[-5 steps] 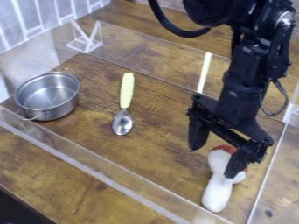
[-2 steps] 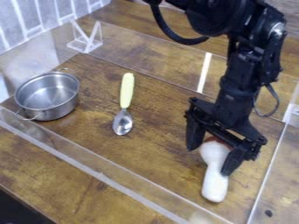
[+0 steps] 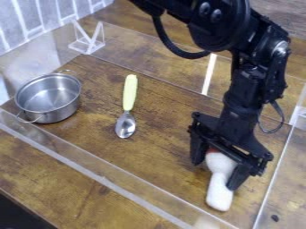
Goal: Put the mushroom in the silver pot
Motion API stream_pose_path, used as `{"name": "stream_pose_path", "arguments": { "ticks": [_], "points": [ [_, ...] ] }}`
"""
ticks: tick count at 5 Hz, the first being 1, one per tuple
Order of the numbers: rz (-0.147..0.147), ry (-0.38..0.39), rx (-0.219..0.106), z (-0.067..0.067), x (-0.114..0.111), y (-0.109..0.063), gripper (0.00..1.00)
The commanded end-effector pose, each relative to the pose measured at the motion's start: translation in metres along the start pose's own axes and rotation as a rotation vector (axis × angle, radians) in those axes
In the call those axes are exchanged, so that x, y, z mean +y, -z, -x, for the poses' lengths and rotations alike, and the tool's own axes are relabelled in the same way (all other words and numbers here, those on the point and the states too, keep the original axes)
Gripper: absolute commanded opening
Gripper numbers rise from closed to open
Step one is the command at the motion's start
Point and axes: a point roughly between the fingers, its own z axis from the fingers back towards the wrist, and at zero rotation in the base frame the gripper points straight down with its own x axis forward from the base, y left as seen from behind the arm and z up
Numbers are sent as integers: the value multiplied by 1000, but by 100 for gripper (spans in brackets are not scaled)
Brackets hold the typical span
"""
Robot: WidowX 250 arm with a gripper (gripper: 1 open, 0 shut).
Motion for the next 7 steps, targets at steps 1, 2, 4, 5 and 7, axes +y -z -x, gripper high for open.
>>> {"name": "stream_pose_path", "arguments": {
  "ticks": [1, 2, 4, 5, 7],
  "points": [
    [9, 3, -85, 3, -4, -36, 100],
    [5, 25, -96, -2, -4, -36, 100],
    [4, 44, -113, -6, -2, -39, 100],
    [4, 32, -112, -1, 6, -43, 0],
    [-18, -82, -96, 4, 12, -65, 0]
  ]
}}
